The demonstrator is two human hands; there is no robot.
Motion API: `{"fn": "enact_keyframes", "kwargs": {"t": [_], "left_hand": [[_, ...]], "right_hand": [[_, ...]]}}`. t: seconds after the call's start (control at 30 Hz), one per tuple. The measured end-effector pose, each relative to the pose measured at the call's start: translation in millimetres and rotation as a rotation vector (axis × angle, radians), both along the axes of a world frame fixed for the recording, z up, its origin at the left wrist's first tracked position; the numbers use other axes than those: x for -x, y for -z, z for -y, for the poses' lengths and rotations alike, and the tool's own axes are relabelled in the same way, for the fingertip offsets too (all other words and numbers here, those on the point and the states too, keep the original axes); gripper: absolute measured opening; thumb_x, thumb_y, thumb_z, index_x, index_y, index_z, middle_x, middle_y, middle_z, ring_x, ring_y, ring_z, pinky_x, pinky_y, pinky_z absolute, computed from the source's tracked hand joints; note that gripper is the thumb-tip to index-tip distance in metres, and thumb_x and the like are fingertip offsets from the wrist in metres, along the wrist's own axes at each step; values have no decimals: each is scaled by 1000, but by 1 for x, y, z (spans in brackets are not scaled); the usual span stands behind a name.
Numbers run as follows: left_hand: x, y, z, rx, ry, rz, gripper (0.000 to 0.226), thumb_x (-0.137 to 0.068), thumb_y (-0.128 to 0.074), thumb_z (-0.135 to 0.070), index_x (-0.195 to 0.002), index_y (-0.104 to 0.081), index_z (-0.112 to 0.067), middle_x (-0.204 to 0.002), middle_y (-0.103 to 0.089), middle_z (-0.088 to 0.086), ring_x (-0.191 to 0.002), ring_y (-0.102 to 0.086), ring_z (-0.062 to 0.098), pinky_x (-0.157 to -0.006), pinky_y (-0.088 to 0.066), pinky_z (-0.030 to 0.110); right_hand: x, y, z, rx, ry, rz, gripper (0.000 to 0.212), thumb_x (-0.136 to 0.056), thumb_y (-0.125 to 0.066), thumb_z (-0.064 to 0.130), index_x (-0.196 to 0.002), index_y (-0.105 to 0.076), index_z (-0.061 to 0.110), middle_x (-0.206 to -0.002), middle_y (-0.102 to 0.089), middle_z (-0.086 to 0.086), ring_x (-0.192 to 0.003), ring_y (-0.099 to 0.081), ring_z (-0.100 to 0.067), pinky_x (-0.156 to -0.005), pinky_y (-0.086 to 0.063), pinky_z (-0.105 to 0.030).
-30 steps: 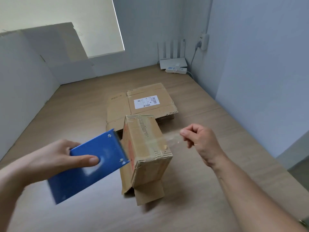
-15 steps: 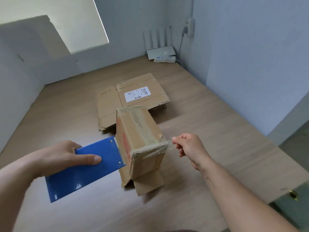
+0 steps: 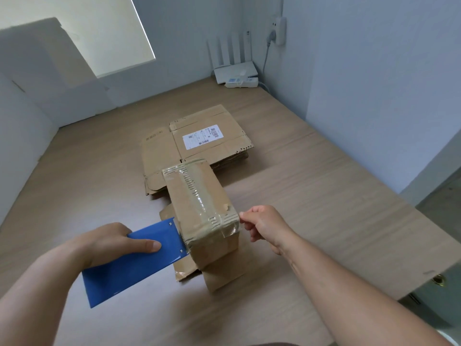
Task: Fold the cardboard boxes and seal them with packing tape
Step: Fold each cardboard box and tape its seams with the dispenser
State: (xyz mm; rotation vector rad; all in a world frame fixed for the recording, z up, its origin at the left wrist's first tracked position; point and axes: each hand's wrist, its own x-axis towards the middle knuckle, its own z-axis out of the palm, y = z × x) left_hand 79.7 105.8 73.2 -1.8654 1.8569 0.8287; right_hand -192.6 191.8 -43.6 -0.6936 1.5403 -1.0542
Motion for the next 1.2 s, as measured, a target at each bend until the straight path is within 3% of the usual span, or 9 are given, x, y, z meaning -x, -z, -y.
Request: {"fn": "enact_keyframes", "kwargs": {"t": [0.1,0.27,0.37,0.43,0.57,0.63,0.77,1.03,1.2], "left_hand": [[-12,9,-1,-5,-26,-24,78,-39,-69,-86,-76,-73,-17,-66,-71,-5,-70,-68,15,-63,-42,27],[-10,21,-5,-2,-49,-102,72,-38,-62,-80,-75,-72,-19,-64,-70,-7,-67,-68,13,-59,-40,27],[-15,24,-5,-6,-65,-105,76,-36,-62,-81,-79,-71,-19,-72,-71,-5,-70,-68,14,-60,-41,27],[-21,29,-7,-15,-59,-106,77,-37,-61,-82,-80,-71,-19,-73,-71,-5,-71,-68,13,-61,-41,27],[-22,37,-11,-18,-60,-148,76,-39,-60,-82,-82,-70,-20,-75,-71,-4,-71,-68,14,-60,-42,27],[-23,38,-12,-17,-71,-167,76,-39,-60,-82,-81,-70,-20,-74,-71,-4,-70,-68,14,-59,-41,27],[-27,41,-15,-23,-62,-195,75,-40,-59,-81,-82,-69,-20,-76,-71,-2,-71,-68,15,-60,-42,27],[-64,27,-12,-92,-79,-269,85,-34,-63,-85,-84,-73,-17,-73,-74,-2,-66,-72,16,-67,-48,28],[-45,38,-9,-41,-121,-186,62,-63,-68,-74,-86,-69,-16,-85,-70,2,-75,-68,18,-64,-44,27]], "right_hand": [[-12,-4,2,-12,-10,-114,23,-89,-60,26,-81,-64,5,-64,-57,-1,-56,-49,-13,-55,-46,-30],[-16,-11,6,-49,47,-734,19,-91,-52,38,-89,-58,20,-96,-64,-1,-83,-58,-18,-67,-45,-30],[-11,-6,6,-165,82,-617,59,-84,-64,43,-131,-41,15,-126,-53,-6,-110,-55,-27,-79,-42,-33],[-8,1,-2,-246,126,-539,70,-82,-69,36,-138,-35,12,-134,-48,-11,-118,-51,-31,-86,-41,-34],[-22,-2,-13,30,282,-658,12,-93,-52,28,-89,-60,19,-97,-61,-3,-91,-57,-22,-70,-38,-29],[-39,-11,-10,119,200,-744,32,-96,-47,39,-68,-50,24,-78,-53,4,-81,-49,-19,-64,-32,-30],[-64,-13,0,74,96,-853,34,-91,-53,47,-93,-55,14,-100,-53,-2,-99,-46,-20,-73,-35,-31],[-61,-12,9,69,146,-607,26,-86,-65,33,-78,-51,13,-92,-61,-12,-84,-55,-27,-65,-33,-29],[-60,-12,8,66,145,-618,27,-86,-65,34,-78,-52,11,-93,-61,-13,-83,-54,-27,-66,-34,-29]]}}
